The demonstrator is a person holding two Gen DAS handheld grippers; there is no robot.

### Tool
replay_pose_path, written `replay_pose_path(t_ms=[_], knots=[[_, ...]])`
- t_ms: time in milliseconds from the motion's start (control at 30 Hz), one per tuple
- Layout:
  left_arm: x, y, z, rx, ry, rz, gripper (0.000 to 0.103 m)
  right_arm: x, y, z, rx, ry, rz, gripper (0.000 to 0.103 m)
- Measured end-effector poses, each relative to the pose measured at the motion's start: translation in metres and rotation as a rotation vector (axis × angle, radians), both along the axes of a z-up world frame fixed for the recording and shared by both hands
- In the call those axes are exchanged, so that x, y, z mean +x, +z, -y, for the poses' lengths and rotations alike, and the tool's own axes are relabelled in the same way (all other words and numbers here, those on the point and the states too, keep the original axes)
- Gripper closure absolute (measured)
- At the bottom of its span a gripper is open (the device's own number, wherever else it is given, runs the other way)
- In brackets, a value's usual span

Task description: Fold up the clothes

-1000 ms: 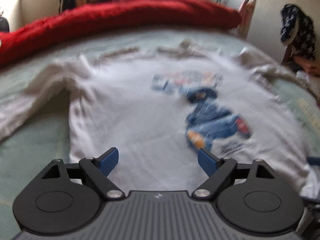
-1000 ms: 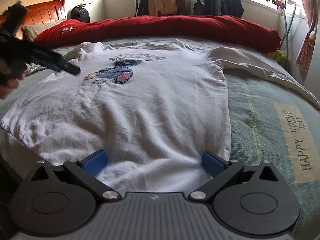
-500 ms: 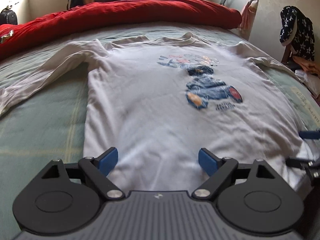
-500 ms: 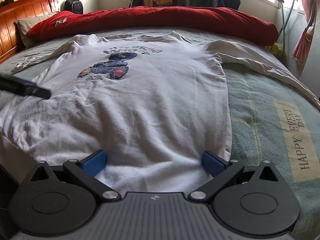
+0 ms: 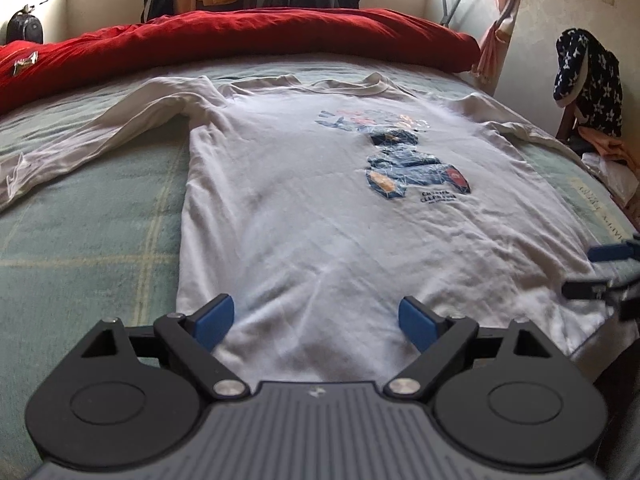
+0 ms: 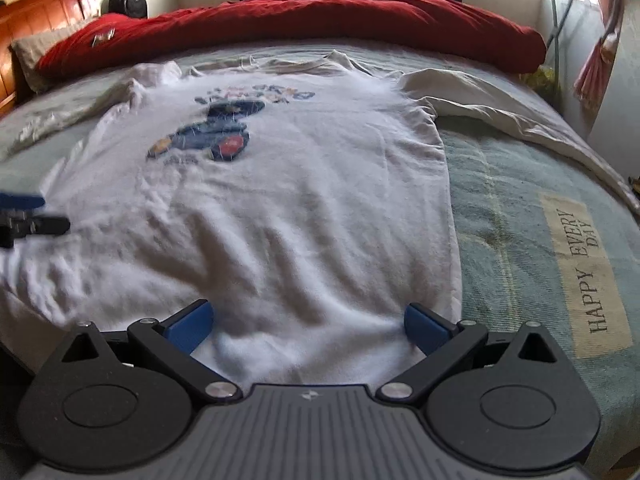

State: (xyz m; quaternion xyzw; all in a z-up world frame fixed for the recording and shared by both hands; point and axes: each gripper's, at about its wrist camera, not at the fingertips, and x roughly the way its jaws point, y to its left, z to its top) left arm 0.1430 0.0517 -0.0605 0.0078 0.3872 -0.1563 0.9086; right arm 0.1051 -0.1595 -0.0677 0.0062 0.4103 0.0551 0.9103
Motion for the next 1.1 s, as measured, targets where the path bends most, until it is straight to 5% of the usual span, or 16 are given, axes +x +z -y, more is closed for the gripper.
replay_pose_path(t_ms=[367,533,667,800,967,1100], knots=[[0.027,0.026,-0.007,-0.057,0.054,-0.046,0.014,0.113,0.029,0.01,0.028,0.055,0.123,0.0],[0.094,0.069,0.016,-0.098,0.012,-0.055,0.014,0.165,0.015,0.036,0.092,0.01,0.062,0.0],[0.166,0.087,0.07,-0.188,-0.112,-0.09,0.014,0.167,-0.002,0.051,0.177,0.009,0.047,0.0],[0.241,0.071,0.139,-0.263,-0.237,-0.193,0.013,0.153,0.001,0.06,0.25,0.061,0.077,0.0],[0.306,0.034,0.197,-0.291,-0.237,-0.309,0.013,0.156,-0.005,0.068,0.266,0.066,0.076,0.0],[0.335,0.01,0.221,-0.246,-0.226,-0.32,0.013,0.153,-0.006,0.064,0.222,0.073,0.087,0.0]])
